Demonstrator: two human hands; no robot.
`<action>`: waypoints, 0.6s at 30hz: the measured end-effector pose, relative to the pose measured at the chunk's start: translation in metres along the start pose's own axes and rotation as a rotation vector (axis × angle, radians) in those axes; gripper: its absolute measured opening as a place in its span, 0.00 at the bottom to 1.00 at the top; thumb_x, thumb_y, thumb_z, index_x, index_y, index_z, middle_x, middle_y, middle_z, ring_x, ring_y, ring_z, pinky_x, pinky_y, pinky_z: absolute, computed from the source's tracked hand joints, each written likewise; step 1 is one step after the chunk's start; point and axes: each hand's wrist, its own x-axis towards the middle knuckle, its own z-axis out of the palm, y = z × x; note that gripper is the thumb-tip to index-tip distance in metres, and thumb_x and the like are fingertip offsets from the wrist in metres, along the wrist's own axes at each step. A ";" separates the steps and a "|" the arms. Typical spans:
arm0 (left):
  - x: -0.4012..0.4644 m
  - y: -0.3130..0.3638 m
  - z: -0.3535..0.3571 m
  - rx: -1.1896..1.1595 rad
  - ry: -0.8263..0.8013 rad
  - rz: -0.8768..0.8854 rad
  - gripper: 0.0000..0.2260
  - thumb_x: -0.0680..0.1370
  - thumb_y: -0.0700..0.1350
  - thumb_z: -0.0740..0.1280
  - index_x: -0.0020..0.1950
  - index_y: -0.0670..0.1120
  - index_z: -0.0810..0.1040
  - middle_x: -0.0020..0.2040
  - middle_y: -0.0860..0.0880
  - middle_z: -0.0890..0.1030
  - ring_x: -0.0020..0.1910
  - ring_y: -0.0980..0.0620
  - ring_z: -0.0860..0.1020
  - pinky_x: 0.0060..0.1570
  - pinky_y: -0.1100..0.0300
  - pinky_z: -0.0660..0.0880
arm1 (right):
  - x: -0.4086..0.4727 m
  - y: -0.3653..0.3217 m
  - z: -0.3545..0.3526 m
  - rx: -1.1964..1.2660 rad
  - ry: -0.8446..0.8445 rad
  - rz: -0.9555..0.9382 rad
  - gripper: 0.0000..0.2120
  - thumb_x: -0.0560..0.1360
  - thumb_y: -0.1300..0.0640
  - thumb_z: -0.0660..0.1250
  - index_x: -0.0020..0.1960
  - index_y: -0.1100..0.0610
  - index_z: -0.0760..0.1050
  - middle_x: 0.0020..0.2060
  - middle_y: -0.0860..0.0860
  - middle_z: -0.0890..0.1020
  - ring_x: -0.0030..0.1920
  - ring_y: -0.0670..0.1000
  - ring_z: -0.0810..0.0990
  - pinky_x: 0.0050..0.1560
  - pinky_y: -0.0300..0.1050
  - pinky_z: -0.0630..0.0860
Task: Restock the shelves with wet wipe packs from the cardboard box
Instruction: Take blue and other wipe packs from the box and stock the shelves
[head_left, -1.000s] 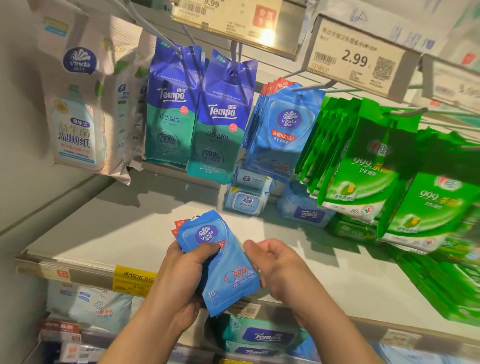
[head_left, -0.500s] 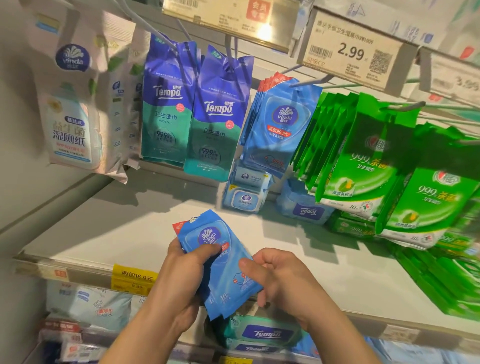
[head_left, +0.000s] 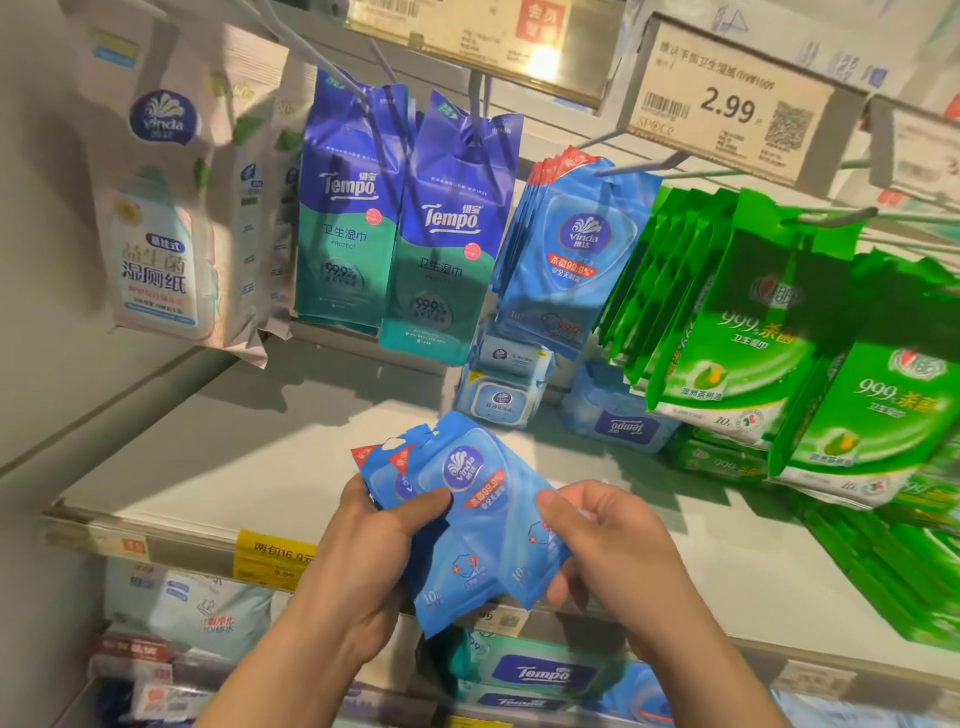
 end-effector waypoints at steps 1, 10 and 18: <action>0.000 0.001 0.000 0.000 0.004 0.001 0.16 0.77 0.29 0.65 0.47 0.49 0.86 0.47 0.43 0.88 0.41 0.44 0.87 0.46 0.48 0.80 | -0.002 -0.002 -0.002 0.000 0.043 -0.045 0.11 0.81 0.51 0.68 0.47 0.59 0.78 0.28 0.62 0.82 0.25 0.57 0.75 0.28 0.43 0.68; 0.004 -0.003 -0.001 0.015 0.018 -0.025 0.19 0.74 0.24 0.56 0.51 0.45 0.78 0.42 0.43 0.85 0.37 0.44 0.84 0.41 0.50 0.80 | -0.039 -0.047 -0.014 0.233 0.380 -0.431 0.05 0.76 0.54 0.72 0.46 0.55 0.80 0.29 0.54 0.83 0.21 0.52 0.78 0.24 0.37 0.73; 0.004 -0.006 -0.003 -0.042 0.057 -0.071 0.19 0.76 0.28 0.60 0.61 0.45 0.76 0.46 0.43 0.85 0.43 0.40 0.84 0.36 0.51 0.79 | -0.047 -0.069 -0.024 0.406 0.586 -0.671 0.07 0.77 0.51 0.67 0.47 0.54 0.77 0.29 0.51 0.83 0.22 0.51 0.77 0.24 0.44 0.76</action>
